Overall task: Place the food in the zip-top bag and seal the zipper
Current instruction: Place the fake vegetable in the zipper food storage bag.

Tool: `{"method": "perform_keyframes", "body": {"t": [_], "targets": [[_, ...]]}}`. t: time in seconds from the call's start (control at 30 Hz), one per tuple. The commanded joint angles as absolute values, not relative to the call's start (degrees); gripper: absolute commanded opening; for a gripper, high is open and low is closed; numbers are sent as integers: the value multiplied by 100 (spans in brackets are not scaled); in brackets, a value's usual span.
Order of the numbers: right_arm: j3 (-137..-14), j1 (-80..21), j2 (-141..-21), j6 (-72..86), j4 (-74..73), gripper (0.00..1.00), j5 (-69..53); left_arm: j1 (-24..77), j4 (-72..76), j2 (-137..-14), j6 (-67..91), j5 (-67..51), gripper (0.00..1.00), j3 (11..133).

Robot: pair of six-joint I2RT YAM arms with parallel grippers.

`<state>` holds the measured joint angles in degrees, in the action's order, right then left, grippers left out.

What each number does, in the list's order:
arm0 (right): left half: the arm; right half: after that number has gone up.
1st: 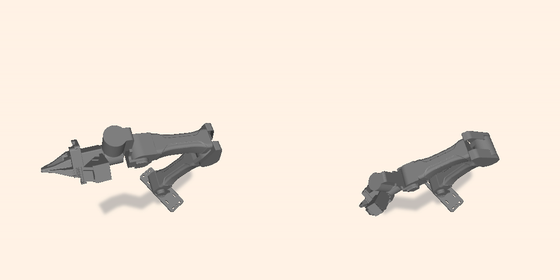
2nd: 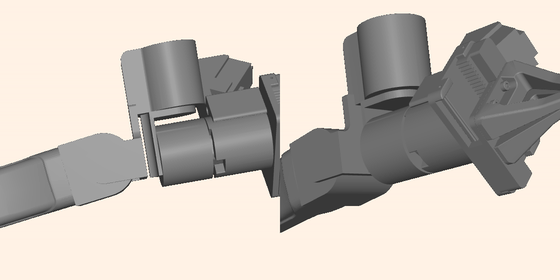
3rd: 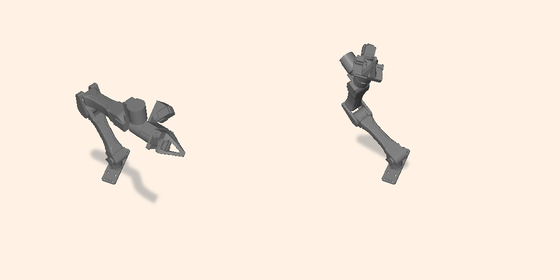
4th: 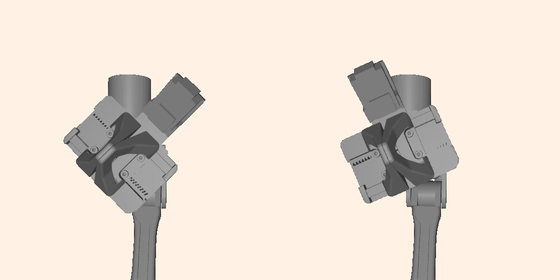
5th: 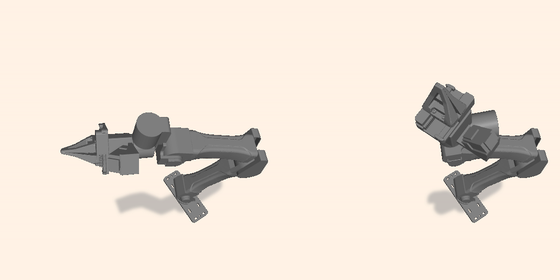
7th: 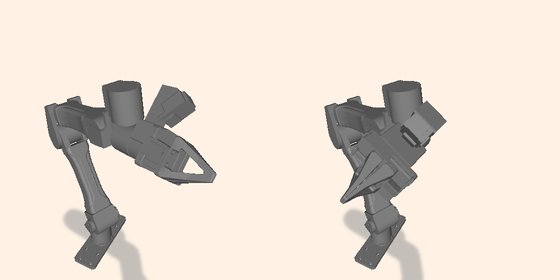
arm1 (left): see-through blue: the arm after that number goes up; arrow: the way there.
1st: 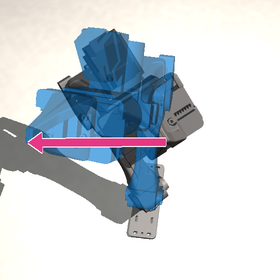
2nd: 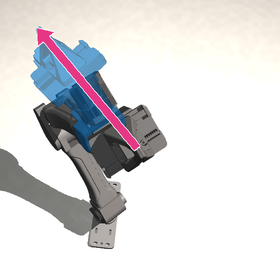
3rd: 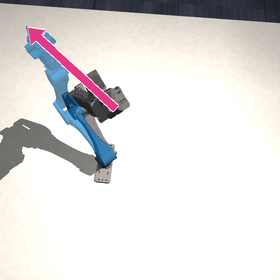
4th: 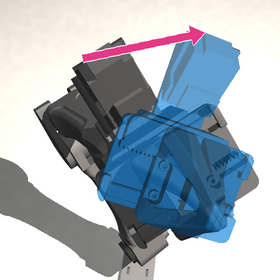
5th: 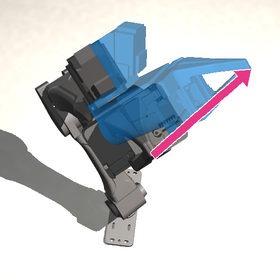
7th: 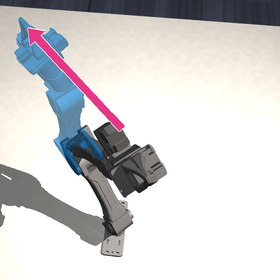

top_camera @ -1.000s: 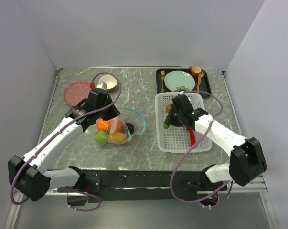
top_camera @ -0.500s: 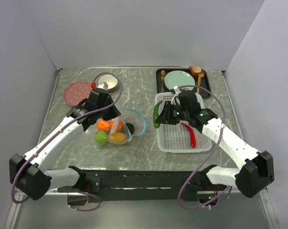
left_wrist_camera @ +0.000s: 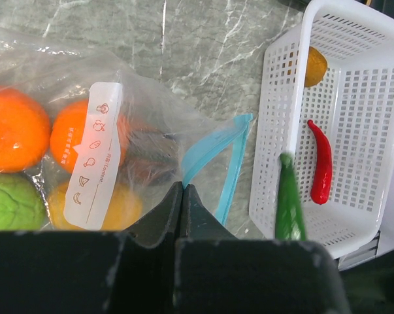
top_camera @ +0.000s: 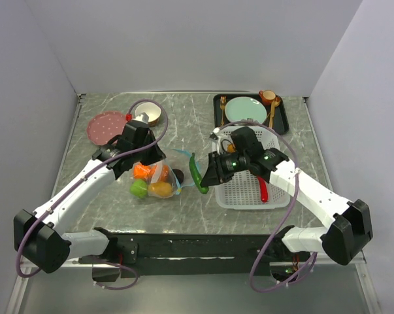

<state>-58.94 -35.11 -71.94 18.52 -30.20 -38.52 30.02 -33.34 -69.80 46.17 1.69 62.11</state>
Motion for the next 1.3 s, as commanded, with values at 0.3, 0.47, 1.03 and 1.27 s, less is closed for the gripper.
{"method": "perform_keyframes", "body": {"t": [0.3, 0.47, 1.03, 1.27], "targets": [[-6179, -4043, -7628, 1222, -3182, 23, -4245, 2988, -3129, -6873, 4553, 158, 1, 6320], [-6494, -4043, -8199, 1125, -3190, 22, -4070, 2988, -3059, -6855, 4465, 44, 1, 6275], [-8041, -4025, -9667, 782, -3840, 20, -3507, 2988, -2971, -6680, 4210, -273, 1, 6117], [-8191, -4025, -9888, 1010, -3639, 20, -3332, 2988, -2971, -6732, 4157, -369, 1, 6266]]}}
